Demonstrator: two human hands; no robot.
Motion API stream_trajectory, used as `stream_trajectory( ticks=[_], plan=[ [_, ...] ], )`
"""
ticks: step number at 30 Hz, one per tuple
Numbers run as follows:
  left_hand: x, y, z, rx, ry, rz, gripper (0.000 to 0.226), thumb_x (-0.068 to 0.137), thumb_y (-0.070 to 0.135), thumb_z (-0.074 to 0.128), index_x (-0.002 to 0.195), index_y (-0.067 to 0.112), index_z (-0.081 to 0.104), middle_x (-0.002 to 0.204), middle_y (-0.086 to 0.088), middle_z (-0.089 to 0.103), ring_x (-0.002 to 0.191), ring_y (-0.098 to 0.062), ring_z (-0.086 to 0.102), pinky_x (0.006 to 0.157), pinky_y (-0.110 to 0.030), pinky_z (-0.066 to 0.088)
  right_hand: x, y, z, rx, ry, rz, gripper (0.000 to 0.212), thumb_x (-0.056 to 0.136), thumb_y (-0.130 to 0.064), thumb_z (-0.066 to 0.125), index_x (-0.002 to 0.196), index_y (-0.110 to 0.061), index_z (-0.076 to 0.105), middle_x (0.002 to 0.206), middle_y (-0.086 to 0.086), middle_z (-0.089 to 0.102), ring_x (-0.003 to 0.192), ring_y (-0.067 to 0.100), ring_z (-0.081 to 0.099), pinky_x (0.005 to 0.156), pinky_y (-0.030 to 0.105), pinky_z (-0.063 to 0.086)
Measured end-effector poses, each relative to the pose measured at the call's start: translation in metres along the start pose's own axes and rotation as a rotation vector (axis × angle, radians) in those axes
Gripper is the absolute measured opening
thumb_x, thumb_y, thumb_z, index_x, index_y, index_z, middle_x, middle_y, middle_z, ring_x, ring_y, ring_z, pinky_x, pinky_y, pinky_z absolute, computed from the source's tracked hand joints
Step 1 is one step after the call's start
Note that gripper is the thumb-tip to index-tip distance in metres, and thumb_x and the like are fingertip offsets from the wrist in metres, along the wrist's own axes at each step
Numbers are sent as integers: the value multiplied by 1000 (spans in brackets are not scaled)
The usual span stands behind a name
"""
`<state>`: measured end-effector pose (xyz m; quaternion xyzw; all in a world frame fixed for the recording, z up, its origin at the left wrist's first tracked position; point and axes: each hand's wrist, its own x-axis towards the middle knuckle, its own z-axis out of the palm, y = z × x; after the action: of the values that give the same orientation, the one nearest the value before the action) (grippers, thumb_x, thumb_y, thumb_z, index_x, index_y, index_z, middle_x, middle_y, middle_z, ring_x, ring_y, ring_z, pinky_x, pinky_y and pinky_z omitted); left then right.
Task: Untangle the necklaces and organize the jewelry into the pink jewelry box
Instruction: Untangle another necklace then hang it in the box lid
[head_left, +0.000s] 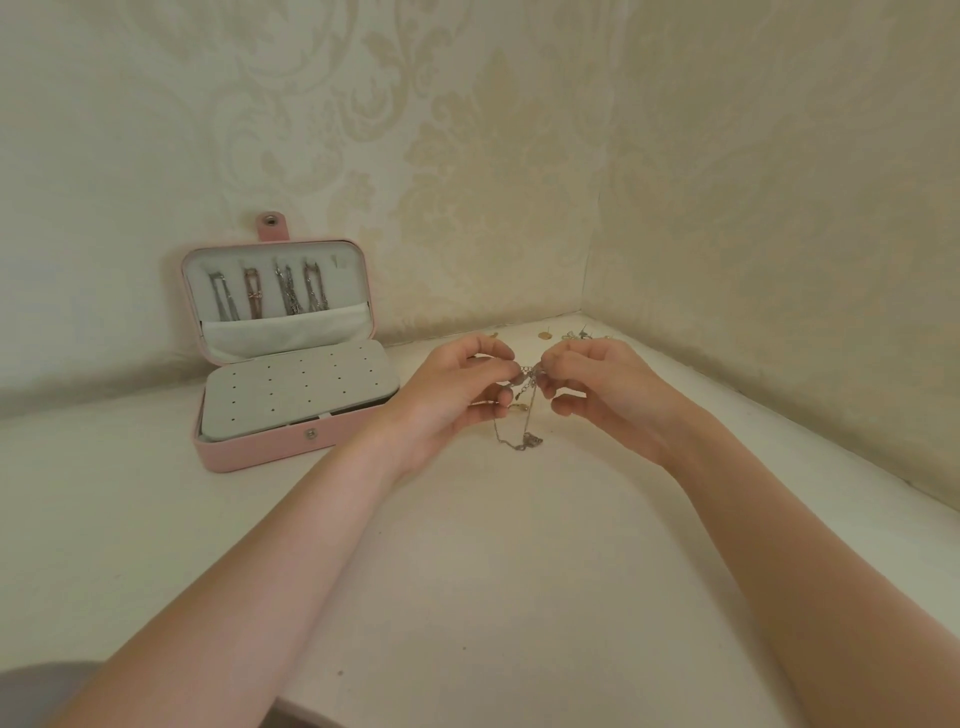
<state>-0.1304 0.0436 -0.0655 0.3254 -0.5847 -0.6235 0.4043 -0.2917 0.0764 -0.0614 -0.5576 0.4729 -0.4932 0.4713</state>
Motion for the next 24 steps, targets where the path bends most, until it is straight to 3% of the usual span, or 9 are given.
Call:
stream_trajectory(
  ticks=[5,10,13,16,21,24],
  plan=[
    [0,1,-1,54,14,4,13,89,3,54,85,14,60,68,2,58,50,-6,48,53,-16,44,-1,-1,1,53,34,-8,22,89,-1,51,69,-5,58,71,3,59,65,12,50,59,24,38],
    [-1,0,-2,266,2,65,5,86,20,63,83,21,68,65,10,49,57,-3,41,64,-16,38,-1,-4,-3,136,98,-4,26,89,-1,49,66,-7,57,70,3,61,61,11,50,61,25,38],
    [-2,0,-1,379,31,145,2,82,22,69,80,22,70,64,4,38,54,-3,35,53,-11,31,0,-3,-3,99,107,9,28,88,0,51,62,-9,57,69,5,58,58,12,48,61,25,37],
    [-2,-1,-1,427,47,172,2,81,20,70,79,19,71,54,10,38,48,-1,35,49,-9,30,0,-3,0,78,90,14,29,88,0,51,61,-10,55,65,3,56,58,12,46,61,25,37],
    [-1,1,-3,250,43,82,8,87,22,62,80,21,67,60,18,51,61,1,45,63,-16,38,0,-2,0,119,102,11,20,88,0,54,70,-8,56,64,3,58,55,12,47,62,25,39],
    [-1,3,-3,66,15,50,15,89,17,59,76,20,66,78,10,63,76,-6,57,64,-19,42,0,0,2,116,70,16,16,88,0,57,74,-8,59,63,3,60,55,12,49,62,24,41]
  ],
)
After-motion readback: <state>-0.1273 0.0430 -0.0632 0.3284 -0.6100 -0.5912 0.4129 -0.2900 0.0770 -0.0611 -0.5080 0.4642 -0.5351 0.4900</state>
